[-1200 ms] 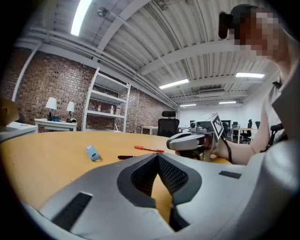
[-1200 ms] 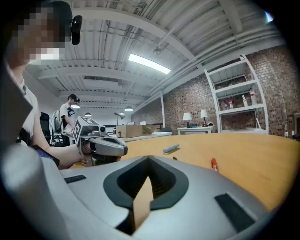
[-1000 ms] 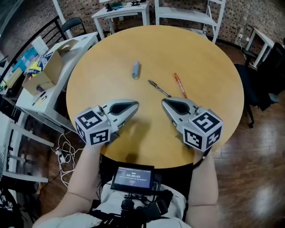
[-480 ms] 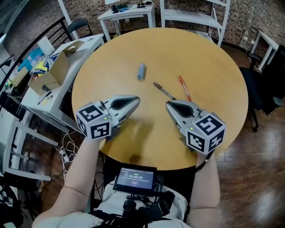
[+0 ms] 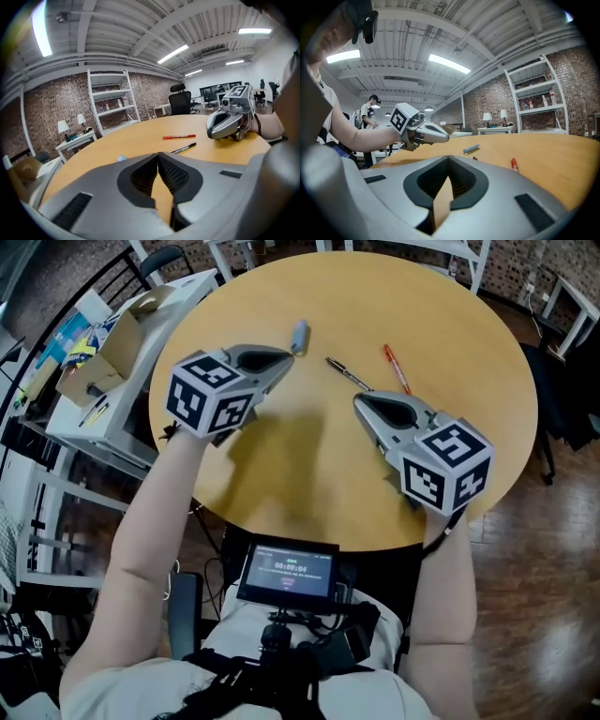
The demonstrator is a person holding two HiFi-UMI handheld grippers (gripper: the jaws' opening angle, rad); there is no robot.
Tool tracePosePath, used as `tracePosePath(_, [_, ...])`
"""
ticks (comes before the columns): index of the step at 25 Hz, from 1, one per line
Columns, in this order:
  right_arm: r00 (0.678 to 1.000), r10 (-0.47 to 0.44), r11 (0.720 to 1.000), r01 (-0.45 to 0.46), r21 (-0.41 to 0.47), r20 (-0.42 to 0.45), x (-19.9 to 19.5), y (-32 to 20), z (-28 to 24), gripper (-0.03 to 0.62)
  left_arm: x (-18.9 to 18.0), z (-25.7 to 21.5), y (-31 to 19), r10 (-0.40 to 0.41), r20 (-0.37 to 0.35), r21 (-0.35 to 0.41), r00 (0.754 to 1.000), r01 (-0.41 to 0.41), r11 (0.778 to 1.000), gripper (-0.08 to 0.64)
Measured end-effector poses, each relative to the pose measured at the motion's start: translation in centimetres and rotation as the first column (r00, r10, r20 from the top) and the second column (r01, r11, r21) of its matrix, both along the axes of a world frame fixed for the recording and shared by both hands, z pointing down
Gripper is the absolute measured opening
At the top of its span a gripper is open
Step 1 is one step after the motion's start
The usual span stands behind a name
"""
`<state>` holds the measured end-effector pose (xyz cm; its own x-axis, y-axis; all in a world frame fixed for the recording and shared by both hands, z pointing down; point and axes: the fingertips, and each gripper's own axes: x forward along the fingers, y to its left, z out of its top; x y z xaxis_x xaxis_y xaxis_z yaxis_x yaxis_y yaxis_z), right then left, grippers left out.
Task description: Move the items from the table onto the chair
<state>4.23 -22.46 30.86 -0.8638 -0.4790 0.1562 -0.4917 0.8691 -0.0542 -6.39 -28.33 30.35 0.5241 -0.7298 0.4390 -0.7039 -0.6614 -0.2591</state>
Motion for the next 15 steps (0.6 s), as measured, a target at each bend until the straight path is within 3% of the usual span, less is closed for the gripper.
tracePosePath(6, [1.0, -0.004, 1.0, 0.004, 0.003, 0.003, -0.8, 0.0, 0.0, 0.002, -1.7, 0.0, -3.4, -0.067, 0.156, 0.042, 0.985, 0.061, 0.997, 0.033])
tracePosePath(10, [1.0, 0.001, 1.0, -0.001, -0.013, 0.0, -0.4, 0.5, 0.8, 0.002, -1.9, 1.4, -5.1, -0.095, 0.24, 0.038, 0.966, 0.089, 0.995, 0.098])
tracePosePath(13, [1.0, 0.002, 1.0, -0.002, -0.013, 0.001, -0.2, 0.4, 0.9, 0.003, -2.5, 2.4, -6.6, -0.127, 0.232, 0.002, 0.964, 0.131, 0.991, 0.203])
tracePosePath(15, [1.0, 0.001, 1.0, -0.001, -0.006, 0.002, -0.3, 0.3, 0.7, 0.002, -2.9, 2.6, -7.5, -0.164, 0.19, -0.021, 0.968, 0.171, 0.985, 0.209])
